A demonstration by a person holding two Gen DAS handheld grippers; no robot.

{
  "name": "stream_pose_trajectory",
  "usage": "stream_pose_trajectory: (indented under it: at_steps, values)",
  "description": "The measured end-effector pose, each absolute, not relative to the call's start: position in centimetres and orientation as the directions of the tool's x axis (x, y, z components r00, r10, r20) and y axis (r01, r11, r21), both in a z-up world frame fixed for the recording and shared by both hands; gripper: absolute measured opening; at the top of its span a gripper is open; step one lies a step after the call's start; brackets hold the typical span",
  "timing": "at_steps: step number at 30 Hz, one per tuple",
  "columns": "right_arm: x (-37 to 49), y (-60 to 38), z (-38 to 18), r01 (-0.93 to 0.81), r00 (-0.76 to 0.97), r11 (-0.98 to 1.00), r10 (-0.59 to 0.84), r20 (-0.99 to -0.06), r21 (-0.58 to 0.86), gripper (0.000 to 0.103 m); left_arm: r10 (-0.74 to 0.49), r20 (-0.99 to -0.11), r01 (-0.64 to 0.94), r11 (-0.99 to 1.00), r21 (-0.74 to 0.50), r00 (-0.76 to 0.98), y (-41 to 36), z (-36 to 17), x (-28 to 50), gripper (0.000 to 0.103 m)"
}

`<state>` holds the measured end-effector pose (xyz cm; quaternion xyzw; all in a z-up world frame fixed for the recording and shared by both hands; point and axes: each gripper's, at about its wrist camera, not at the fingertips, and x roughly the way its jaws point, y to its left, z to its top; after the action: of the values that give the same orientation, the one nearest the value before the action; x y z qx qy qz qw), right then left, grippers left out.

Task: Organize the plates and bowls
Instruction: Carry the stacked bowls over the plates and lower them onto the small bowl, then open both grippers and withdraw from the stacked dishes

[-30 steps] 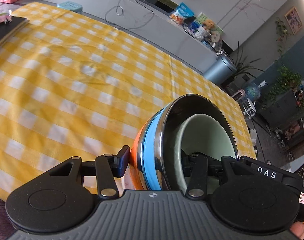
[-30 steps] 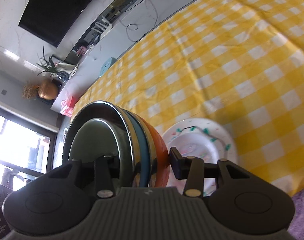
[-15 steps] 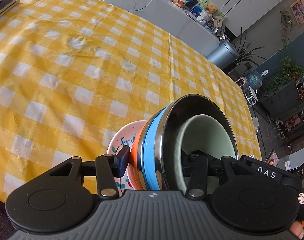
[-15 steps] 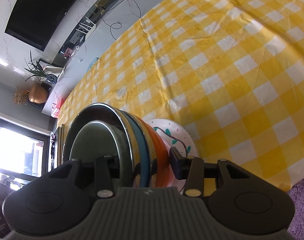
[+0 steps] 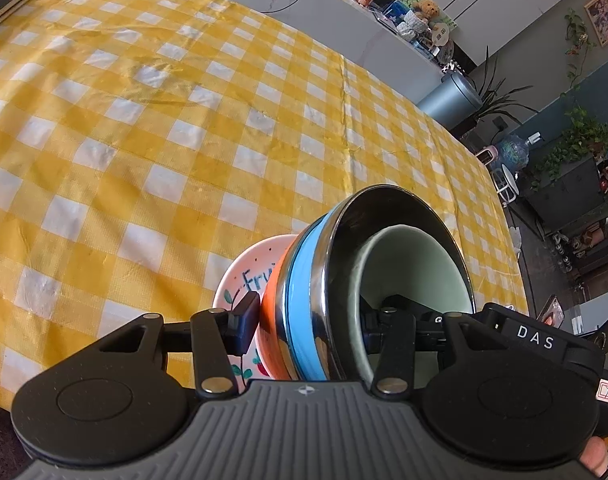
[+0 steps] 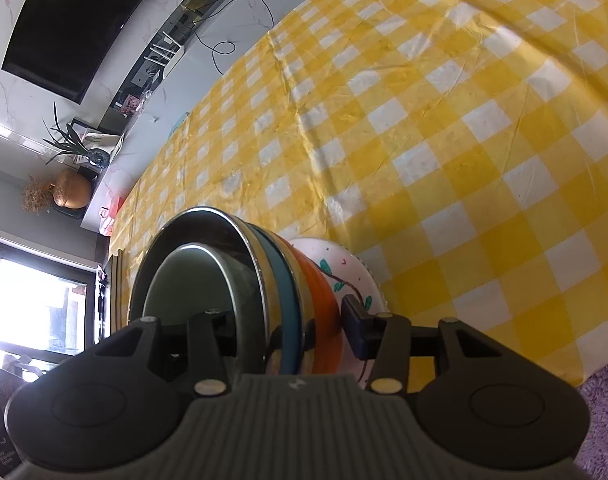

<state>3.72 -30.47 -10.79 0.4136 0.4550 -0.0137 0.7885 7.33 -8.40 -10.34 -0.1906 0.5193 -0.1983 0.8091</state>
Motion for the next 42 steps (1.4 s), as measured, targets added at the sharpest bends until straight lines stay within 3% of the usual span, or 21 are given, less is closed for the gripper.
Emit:
stream_pose_trajectory:
  at_steps: [4,5,8,9,18,29,34,42]
  values:
    - [3.8,-30.0,-10.4,0.379,0.585,0.685,0.345,-0.735,0.623,0.054,-0.514,-0.767,0.142,0.853,-0.502,0.384,-8.6,-10.2,7.4,0.053]
    - [3.8,-29.8,-10.3,0.370,0.587,0.693,0.342,-0.734,0.619,0.060,-0.512,-0.765,0.147,0.855,-0.497,0.391,-8.6,-10.1,7.3,0.054]
    - [3.7,-29.4,-9.4,0.351,0.604,0.731,0.300,-0.738,0.585,0.072,-0.484,-0.761,0.158,0.871,-0.465,0.432,-8.5,-9.3,7.1,0.071]
    - [3.6,-29.3,-9.0,0.349,0.610,0.744,0.281,-0.741,0.570,0.076,-0.473,-0.759,0.163,0.878,-0.450,0.447,-8.4,-9.0,7.0,0.072]
    - [2.5,-28.2,-6.3,0.289,0.660,0.832,0.184,-0.728,0.473,0.081,-0.418,-0.718,0.240,0.908,-0.343,0.557,-7.5,-5.4,5.1,0.078]
    - [-1.8,-24.5,-1.6,0.169,0.771,0.942,0.057,-0.635,0.289,0.088,-0.297,-0.602,0.289,0.950,-0.113,0.741,-5.8,-0.6,-0.9,0.080]
    - [-4.6,-22.6,-0.4,0.090,0.817,0.969,0.059,-0.573,0.230,0.091,-0.274,-0.544,0.332,0.943,0.009,0.793,-6.0,0.3,-4.6,0.080]
    - [-9.8,-21.5,-0.3,0.043,0.861,0.983,0.054,-0.506,0.178,0.092,-0.261,-0.505,0.339,0.938,0.068,0.823,-5.1,-0.4,-8.6,0.081]
